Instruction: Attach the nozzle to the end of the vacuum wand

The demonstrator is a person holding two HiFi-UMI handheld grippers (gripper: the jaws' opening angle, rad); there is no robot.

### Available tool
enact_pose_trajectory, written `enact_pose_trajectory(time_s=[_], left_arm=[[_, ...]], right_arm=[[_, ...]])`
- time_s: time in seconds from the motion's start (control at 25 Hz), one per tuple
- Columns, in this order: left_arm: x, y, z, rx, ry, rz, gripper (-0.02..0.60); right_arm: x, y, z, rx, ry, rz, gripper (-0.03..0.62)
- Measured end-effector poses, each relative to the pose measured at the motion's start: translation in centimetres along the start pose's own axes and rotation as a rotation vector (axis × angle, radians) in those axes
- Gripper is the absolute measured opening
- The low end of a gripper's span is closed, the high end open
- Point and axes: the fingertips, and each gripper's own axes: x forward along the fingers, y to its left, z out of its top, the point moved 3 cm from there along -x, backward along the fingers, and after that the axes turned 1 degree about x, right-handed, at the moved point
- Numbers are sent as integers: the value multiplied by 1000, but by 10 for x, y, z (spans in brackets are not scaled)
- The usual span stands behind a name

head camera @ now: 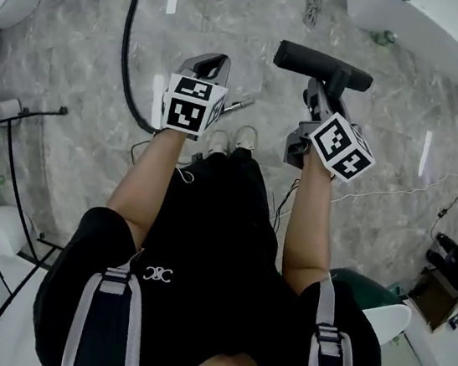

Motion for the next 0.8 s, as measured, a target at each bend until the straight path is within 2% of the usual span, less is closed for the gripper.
enact_pose_trajectory(time_s=[0.08, 0.16, 0.36, 0.48, 0.56, 0.64, 0.68, 0.8], left_arm=[[28, 12, -35, -32, 56, -1, 12], [69, 23, -76, -30, 103, -25, 12], [217, 50, -211, 62, 182, -132, 14], [297, 74, -318, 48, 234, -155, 14], [332, 77, -404, 26, 318, -172, 15], [364, 73, -477, 62, 397, -182, 21], [379, 70, -509, 93, 431, -193, 41], [418, 55, -597, 182, 545, -259, 165]], right_arm=[[29, -14, -27, 29, 61, 9, 187], [62, -35, -61, 49, 110, 18, 187], [176, -123, -171, 24, 205, 60, 187], [250, -179, -268, 15, 298, 69, 187], [279, -213, -339, 22, 386, 62, 187], [302, -245, -393, 25, 450, 58, 187], [312, -259, -414, 27, 470, 57, 187], [340, -297, -461, 54, 504, 49, 187]])
